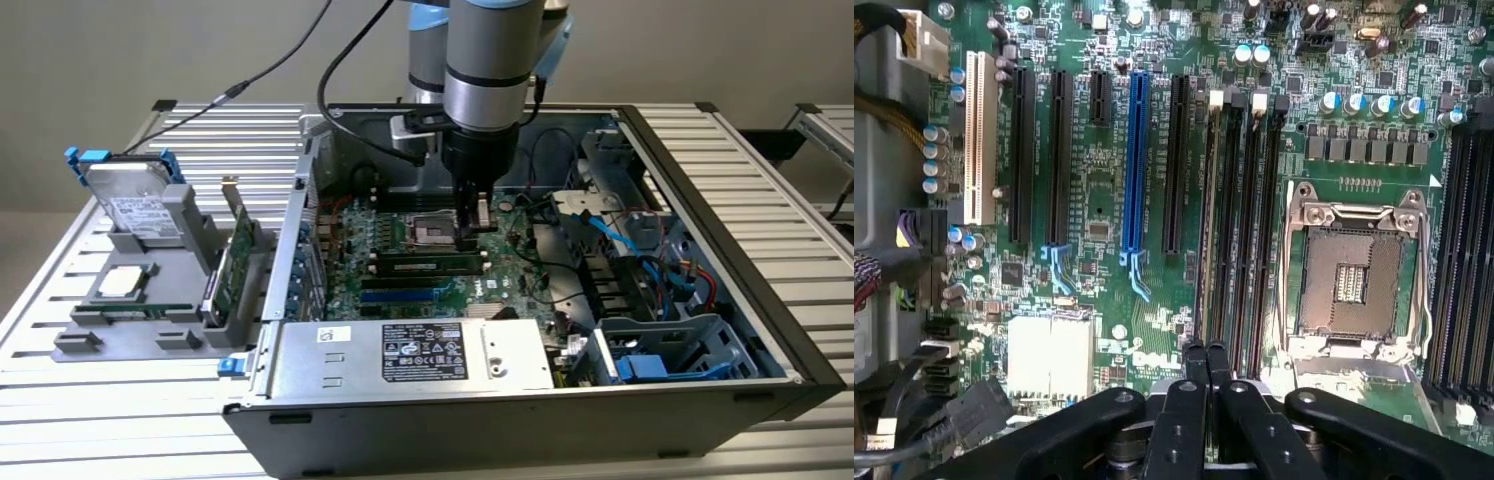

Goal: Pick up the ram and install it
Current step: 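Press down the ram until it locks into place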

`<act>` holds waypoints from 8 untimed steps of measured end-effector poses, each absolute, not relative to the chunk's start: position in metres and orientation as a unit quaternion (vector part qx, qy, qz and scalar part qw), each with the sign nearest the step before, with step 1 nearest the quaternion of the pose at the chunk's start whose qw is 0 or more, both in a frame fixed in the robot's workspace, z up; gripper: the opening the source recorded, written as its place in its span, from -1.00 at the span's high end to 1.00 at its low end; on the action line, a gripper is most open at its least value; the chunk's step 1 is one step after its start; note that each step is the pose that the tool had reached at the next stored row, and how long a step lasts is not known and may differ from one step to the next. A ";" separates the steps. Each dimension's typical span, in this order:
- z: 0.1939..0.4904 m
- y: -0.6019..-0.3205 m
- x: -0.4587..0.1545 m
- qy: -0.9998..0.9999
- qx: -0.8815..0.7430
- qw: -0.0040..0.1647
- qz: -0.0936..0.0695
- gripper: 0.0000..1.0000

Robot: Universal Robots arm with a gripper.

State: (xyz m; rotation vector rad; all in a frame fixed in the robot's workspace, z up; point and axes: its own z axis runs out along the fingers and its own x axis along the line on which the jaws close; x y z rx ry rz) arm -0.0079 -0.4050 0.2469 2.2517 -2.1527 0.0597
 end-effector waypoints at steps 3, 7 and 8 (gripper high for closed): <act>0.247 -0.405 -0.012 -0.691 0.723 0.013 0.019 0.80; 0.246 -0.405 -0.014 -0.691 0.723 0.013 0.019 0.80; 0.244 -0.405 -0.014 -0.691 0.723 0.013 0.019 0.80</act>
